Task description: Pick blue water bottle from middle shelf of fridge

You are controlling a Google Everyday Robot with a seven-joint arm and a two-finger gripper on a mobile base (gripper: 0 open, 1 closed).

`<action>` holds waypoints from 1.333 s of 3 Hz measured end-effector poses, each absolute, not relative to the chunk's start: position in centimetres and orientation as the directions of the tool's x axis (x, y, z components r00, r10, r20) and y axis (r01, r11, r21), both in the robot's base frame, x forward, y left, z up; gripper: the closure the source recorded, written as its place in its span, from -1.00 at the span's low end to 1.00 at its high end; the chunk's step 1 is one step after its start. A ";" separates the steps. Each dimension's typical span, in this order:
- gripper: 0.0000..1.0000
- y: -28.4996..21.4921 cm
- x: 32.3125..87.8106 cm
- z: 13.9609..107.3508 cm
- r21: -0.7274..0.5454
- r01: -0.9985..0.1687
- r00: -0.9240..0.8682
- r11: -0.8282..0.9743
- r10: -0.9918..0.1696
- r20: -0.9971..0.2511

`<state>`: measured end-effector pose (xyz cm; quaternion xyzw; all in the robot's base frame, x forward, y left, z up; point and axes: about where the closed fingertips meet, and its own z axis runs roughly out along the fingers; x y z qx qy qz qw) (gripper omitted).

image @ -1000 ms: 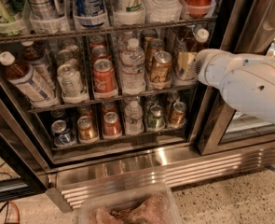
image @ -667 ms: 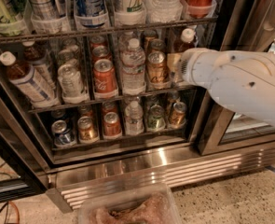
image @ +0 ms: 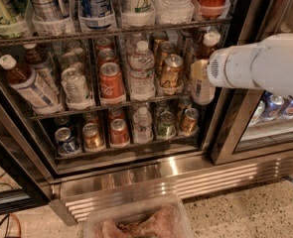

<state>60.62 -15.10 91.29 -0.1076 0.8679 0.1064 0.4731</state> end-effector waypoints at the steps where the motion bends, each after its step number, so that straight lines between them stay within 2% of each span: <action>1: 1.00 -14.8 60.7 90.9 0.083 -0.291 -0.532 0.953 -0.089 -0.842; 2: 1.00 -15.4 58.3 90.1 0.182 -0.246 -0.601 0.952 -0.003 -0.799; 4: 1.00 -12.8 49.9 88.8 0.458 -0.159 -0.783 0.875 0.171 -0.598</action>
Offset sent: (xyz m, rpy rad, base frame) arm -0.0742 -0.0062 -0.0265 0.2877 0.2977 -0.0881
